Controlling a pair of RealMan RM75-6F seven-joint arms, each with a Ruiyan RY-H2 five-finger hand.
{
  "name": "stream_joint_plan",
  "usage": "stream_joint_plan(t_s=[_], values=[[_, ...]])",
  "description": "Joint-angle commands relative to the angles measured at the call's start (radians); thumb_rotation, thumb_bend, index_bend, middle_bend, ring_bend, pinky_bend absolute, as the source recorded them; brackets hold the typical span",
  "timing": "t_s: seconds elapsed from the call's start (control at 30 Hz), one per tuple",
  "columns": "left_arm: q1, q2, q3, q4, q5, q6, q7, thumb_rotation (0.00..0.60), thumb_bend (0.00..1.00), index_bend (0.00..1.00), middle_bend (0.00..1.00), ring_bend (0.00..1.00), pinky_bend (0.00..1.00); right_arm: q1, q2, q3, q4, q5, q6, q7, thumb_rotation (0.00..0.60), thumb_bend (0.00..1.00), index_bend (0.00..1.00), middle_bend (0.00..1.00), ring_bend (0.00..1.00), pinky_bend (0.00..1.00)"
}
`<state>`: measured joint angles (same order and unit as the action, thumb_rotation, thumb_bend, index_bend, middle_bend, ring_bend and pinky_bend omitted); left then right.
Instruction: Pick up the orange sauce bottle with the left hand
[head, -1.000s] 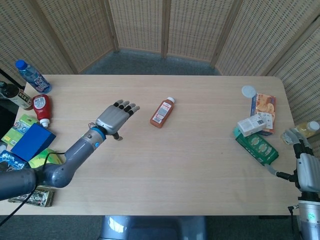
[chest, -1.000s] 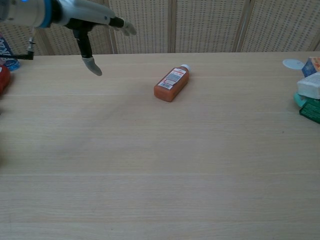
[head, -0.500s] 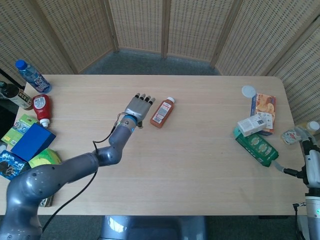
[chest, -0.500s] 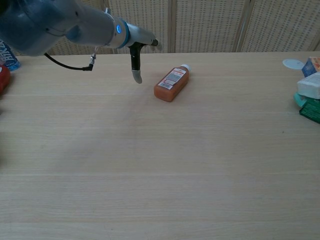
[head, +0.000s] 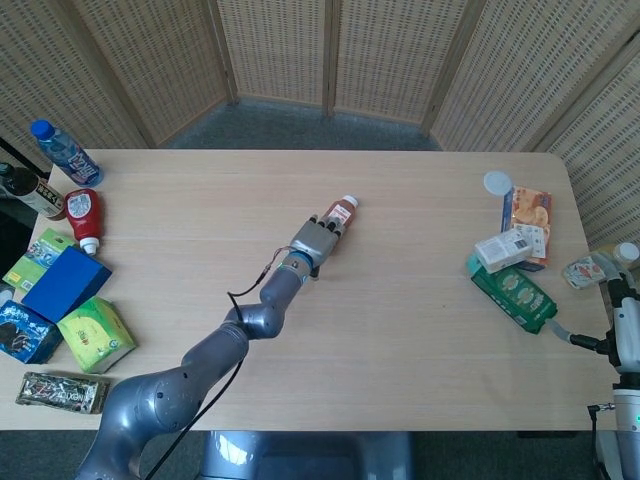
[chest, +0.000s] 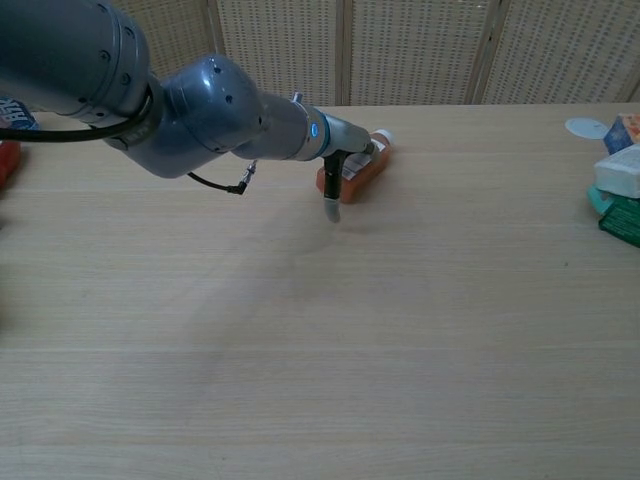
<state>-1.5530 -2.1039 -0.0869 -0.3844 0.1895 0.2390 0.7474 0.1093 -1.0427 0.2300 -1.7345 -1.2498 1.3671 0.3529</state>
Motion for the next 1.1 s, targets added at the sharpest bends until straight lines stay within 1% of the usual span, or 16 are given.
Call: stream_joint_plan(t_s=[0.03,0.17,0.27,0.37,0.4,0.53,0.7,0.83,0.9,0.97,1.07,1.1], values=[[0.004,0.001,0.01,-0.004,0.028,-0.014,-0.025,0.6,0.0,0.0,0.0,0.0,0.0,-0.001,0.002,0.001,-0.003,-0.001,0.001,0.004,0.6,0.0,0.1,0.0,0.0,0.0],[0.022,0.058,0.039,-0.095,0.052,-0.004,-0.046,0.6,0.0,0.0,0.0,0.0,0.0,-0.005,0.005,0.002,-0.009,-0.002,0.006,0.006,0.6,0.0,0.1,0.0,0.0,0.0],[0.039,0.14,0.082,-0.237,0.054,0.038,-0.059,0.6,0.0,0.0,0.0,0.0,0.0,-0.008,0.009,0.002,-0.017,-0.003,0.01,0.009,0.6,0.0,0.1,0.0,0.0,0.0],[0.052,0.249,0.139,-0.428,0.036,0.109,-0.065,0.6,0.0,0.0,0.0,0.0,0.0,-0.011,0.015,0.005,-0.022,0.004,0.011,0.013,0.6,0.0,0.1,0.0,0.0,0.0],[0.053,0.293,0.165,-0.508,0.02,0.14,-0.065,0.6,0.0,0.0,0.0,0.0,0.0,-0.012,0.015,0.007,-0.022,0.009,0.012,0.011,0.6,0.0,0.1,0.0,0.0,0.0],[0.041,0.425,0.247,-0.739,-0.026,0.234,-0.055,0.6,0.0,0.0,0.0,0.0,0.0,-0.012,0.014,0.01,-0.024,0.02,0.011,0.005,0.6,0.0,0.1,0.0,0.0,0.0],[0.037,0.56,0.34,-0.96,-0.042,0.327,-0.039,0.6,0.0,0.0,0.0,0.0,0.0,-0.014,0.016,0.015,-0.029,0.029,0.015,0.001,0.6,0.0,0.1,0.0,0.0,0.0],[0.044,0.656,0.412,-1.117,-0.03,0.364,-0.032,0.6,0.0,0.0,0.0,0.0,0.0,-0.018,0.02,0.019,-0.037,0.034,0.021,0.004,0.6,0.0,0.1,0.0,0.0,0.0],[0.046,0.702,0.443,-1.184,-0.005,0.38,-0.027,0.6,0.0,0.0,0.0,0.0,0.0,-0.021,0.022,0.021,-0.04,0.036,0.025,0.004,0.6,0.0,0.1,0.0,0.0,0.0],[0.056,0.752,0.458,-1.245,0.027,0.409,-0.039,0.6,0.0,0.0,0.0,0.0,0.0,-0.023,0.023,0.022,-0.044,0.035,0.03,0.002,0.6,0.0,0.1,0.0,0.0,0.0],[0.077,0.818,0.441,-1.298,0.107,0.451,-0.072,0.6,0.0,0.0,0.0,0.0,0.0,-0.024,0.022,0.019,-0.047,0.03,0.031,-0.004,0.6,0.0,0.11,0.0,0.0,0.0],[0.09,0.841,0.428,-1.311,0.159,0.475,-0.085,0.6,0.0,0.0,0.0,0.0,0.0,-0.023,0.022,0.018,-0.048,0.029,0.028,-0.005,0.6,0.0,0.11,0.0,0.0,0.0]])
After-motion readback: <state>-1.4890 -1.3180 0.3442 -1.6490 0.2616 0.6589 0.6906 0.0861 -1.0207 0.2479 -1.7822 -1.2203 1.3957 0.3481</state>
